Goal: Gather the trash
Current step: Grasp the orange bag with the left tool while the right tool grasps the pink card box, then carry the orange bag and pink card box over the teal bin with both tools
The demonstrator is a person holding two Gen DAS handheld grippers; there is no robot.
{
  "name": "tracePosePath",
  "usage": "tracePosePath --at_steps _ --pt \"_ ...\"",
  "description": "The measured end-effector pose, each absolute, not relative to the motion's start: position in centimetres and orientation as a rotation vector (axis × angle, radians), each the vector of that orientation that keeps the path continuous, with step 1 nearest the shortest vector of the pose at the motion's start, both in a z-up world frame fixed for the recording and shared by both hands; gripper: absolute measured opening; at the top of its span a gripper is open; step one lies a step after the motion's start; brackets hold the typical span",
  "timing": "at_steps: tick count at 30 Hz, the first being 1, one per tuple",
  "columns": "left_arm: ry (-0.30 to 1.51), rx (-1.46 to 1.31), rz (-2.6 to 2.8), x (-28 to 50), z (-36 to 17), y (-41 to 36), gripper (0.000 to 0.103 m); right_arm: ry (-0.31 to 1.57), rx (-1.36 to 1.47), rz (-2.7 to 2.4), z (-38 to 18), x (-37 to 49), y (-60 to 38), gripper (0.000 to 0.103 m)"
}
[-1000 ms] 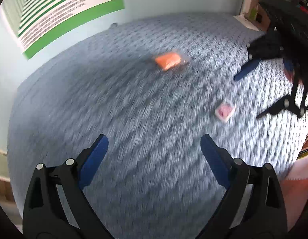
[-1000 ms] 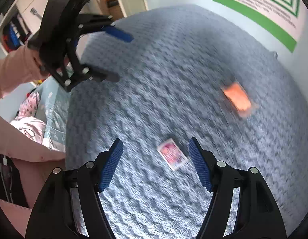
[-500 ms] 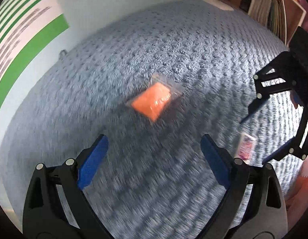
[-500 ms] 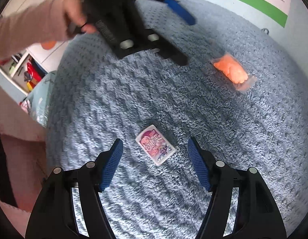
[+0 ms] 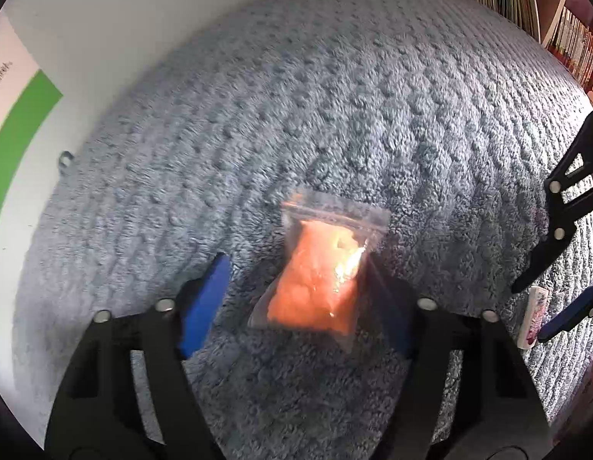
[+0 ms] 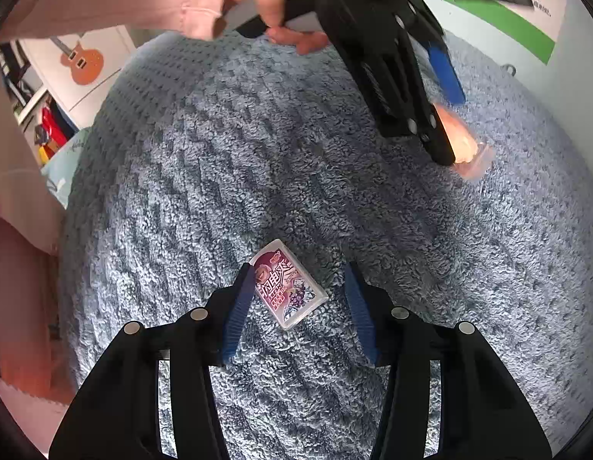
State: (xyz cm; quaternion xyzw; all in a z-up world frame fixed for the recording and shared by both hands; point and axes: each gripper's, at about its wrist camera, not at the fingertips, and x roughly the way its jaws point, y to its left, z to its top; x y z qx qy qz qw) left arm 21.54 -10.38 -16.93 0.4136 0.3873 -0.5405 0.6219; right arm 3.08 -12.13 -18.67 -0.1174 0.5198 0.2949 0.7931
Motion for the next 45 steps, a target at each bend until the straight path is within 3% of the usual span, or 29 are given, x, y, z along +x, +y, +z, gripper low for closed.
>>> tracePosePath --at_steps 2,4,6,13,31,45 --pt "0.898 0.922 -1.258 21.9 -17.1 -10.4 0.063 1.119 -0.277 0.647 -18.7 2.8 -11.8 0.049" --pt "0.942 0.885 -1.293 22.2 -17.1 -10.4 0.043 1.119 -0.294 0.649 -18.8 2.6 -11.5 0.047" --pt "0.925 0.884 -1.291 22.4 -17.0 -10.0 0.037 1.115 -0.299 0.65 -18.9 2.5 -11.5 0.042" --pt "0.945 0.825 -1.277 22.5 -16.4 -6.9 0.036 1.104 -0.286 0.65 -18.4 2.9 -11.9 0.034" --pt "0.908 0.698 -1.071 19.3 -8.7 2.0 0.036 1.028 -0.199 0.749 -13.2 3.6 -12.3 0.033" --pt "0.964 0.424 -0.536 8.3 -4.7 21.1 0.036 0.883 -0.438 1.233 -8.7 3.4 0.1 0.033"
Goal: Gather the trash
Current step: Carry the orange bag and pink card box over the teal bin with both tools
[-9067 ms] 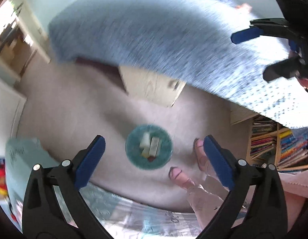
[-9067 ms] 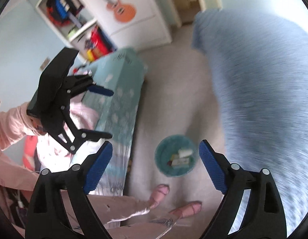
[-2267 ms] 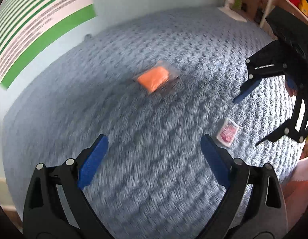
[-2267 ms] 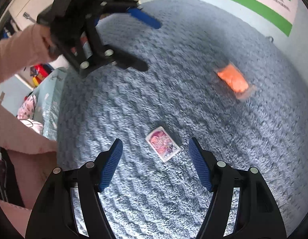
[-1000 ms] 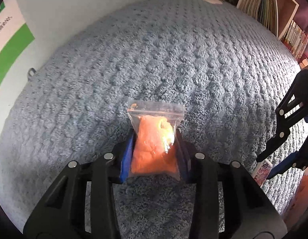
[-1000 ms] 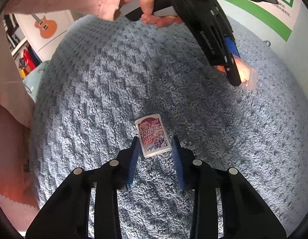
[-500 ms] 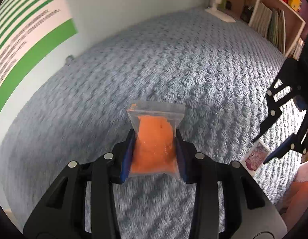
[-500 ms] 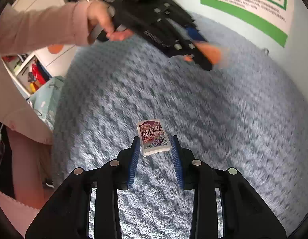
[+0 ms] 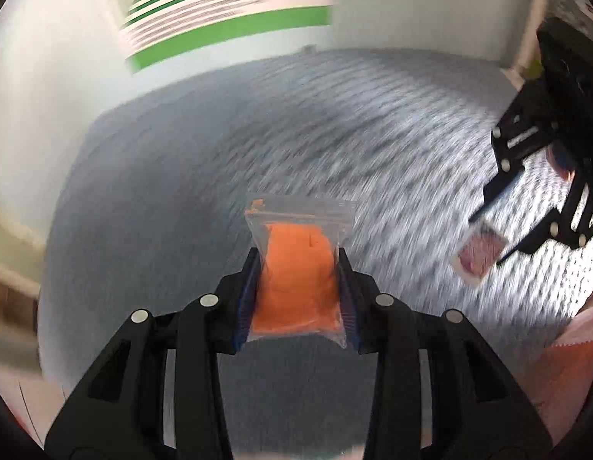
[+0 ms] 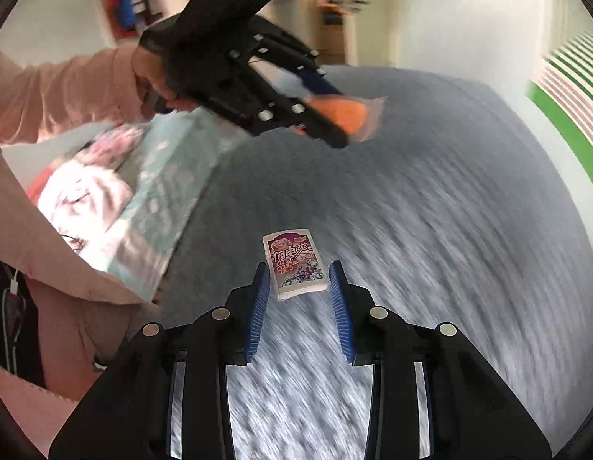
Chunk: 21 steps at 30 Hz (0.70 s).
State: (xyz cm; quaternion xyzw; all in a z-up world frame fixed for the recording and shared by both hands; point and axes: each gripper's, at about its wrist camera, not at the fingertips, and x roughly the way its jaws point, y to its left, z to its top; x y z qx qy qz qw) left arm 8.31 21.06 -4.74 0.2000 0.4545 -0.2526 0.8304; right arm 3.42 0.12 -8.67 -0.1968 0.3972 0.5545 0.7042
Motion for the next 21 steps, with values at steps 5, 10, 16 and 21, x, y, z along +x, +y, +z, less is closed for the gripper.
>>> tracePosePath --at_steps 5,10,16,21 --pt "1.049 0.334 -0.353 0.6 -5.6 30.7 0.036 0.855 -0.502 1.419 -8.7 1.4 8.7 0.033" --pt "1.134 0.233 -0.239 -7.0 -8.1 38.6 0.036 0.857 -0.533 1.55 -10.0 -2.1 17.7 0.033" --pt "1.219 0.14 -0.211 -14.2 -12.3 44.4 0.036 0.908 -0.559 1.633 -12.2 -6.7 26.0 0.033" --pt "1.258 0.098 -0.211 -17.1 -16.1 46.9 0.036 0.98 -0.577 1.635 -14.9 -9.2 30.8 0.033"
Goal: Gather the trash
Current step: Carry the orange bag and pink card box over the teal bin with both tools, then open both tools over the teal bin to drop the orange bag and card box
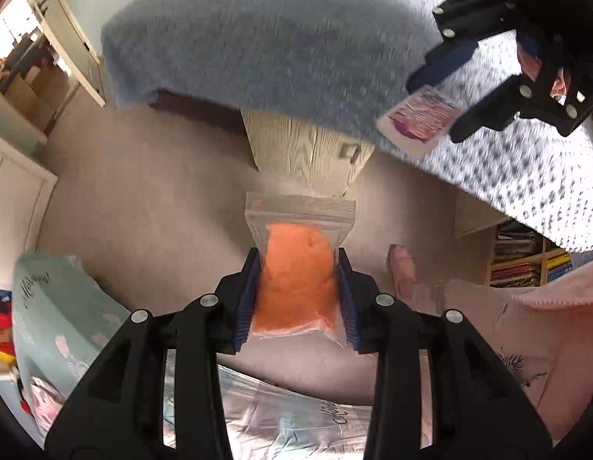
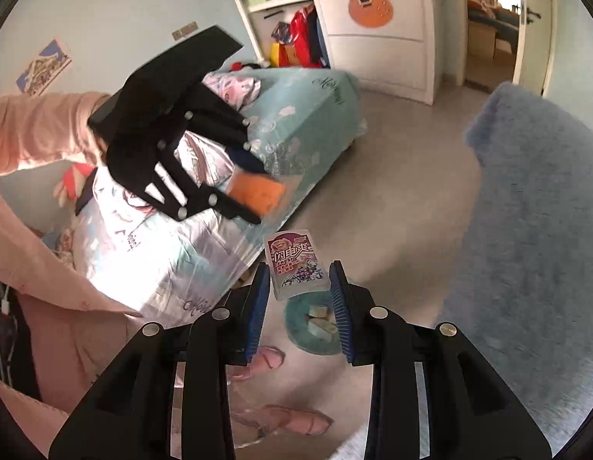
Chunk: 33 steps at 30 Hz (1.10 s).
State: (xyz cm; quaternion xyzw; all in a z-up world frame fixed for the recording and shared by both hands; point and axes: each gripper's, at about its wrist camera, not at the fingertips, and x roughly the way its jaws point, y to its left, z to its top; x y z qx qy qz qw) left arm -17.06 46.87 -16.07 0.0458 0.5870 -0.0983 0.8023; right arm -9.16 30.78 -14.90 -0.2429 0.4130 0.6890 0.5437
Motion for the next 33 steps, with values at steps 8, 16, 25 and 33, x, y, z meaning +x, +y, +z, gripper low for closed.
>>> tracePosePath --at_steps 8,16,25,33 --pt "1.3 0.057 -0.244 -18.8 -19.8 48.3 0.037 1.074 -0.636 1.616 -17.9 -10.5 34.2 0.033" --pt "1.307 0.136 -0.248 -18.4 -21.5 47.2 0.079 1.128 -0.627 1.583 -18.9 -10.2 35.1 0.049" --pt "1.281 0.084 -0.212 -18.2 -20.1 48.5 0.079 1.099 -0.605 1.545 -17.2 -8.9 33.4 0.049" --pt "1.26 0.091 -0.177 -18.1 -19.1 48.5 0.079 1.073 -0.596 1.527 -16.0 -9.1 31.9 0.05"
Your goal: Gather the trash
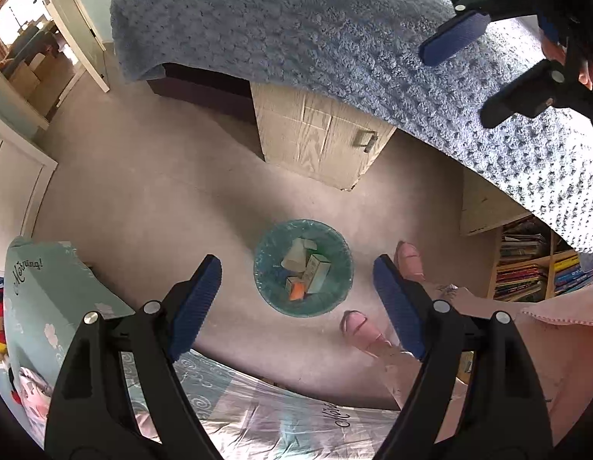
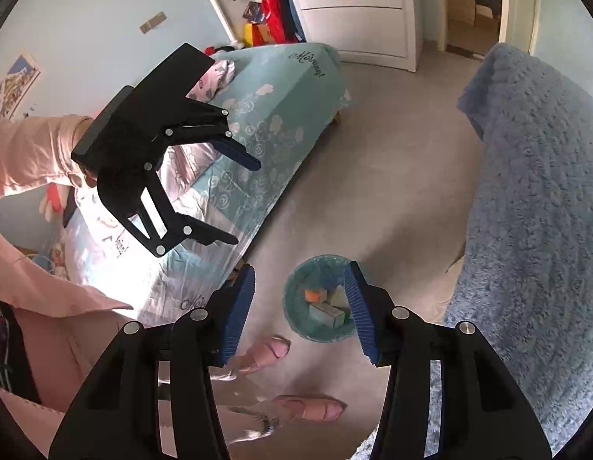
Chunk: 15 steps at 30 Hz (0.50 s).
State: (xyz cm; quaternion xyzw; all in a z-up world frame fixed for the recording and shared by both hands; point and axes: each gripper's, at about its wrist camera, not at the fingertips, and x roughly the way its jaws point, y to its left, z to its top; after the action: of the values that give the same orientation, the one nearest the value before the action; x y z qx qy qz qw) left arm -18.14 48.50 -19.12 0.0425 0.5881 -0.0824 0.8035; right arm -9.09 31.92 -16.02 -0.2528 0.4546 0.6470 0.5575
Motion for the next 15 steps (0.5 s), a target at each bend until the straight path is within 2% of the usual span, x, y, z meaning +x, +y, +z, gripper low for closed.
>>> tracePosePath --at_steps 9,11,12,15 --pt "1.23 0.099 -0.164 -18.6 -17.6 48.0 0.079 1.049 -0.578 1.516 -15.1 -9.7 31.4 0.054" --pt "1.224 0.096 -0.161 -18.6 -17.2 48.0 0.08 1.038 -0.568 1.513 -14.7 -9.8 31.2 0.066" --pt "1.221 0.095 -0.158 -18.6 -17.0 48.0 0.083 1.033 -0.562 1.509 -14.5 -10.0 31.1 0.069" --pt "1.203 0.084 -0.137 -18.7 -16.2 48.0 0.087 1.022 -0.533 1.505 -13.5 -10.2 30.8 0.07"
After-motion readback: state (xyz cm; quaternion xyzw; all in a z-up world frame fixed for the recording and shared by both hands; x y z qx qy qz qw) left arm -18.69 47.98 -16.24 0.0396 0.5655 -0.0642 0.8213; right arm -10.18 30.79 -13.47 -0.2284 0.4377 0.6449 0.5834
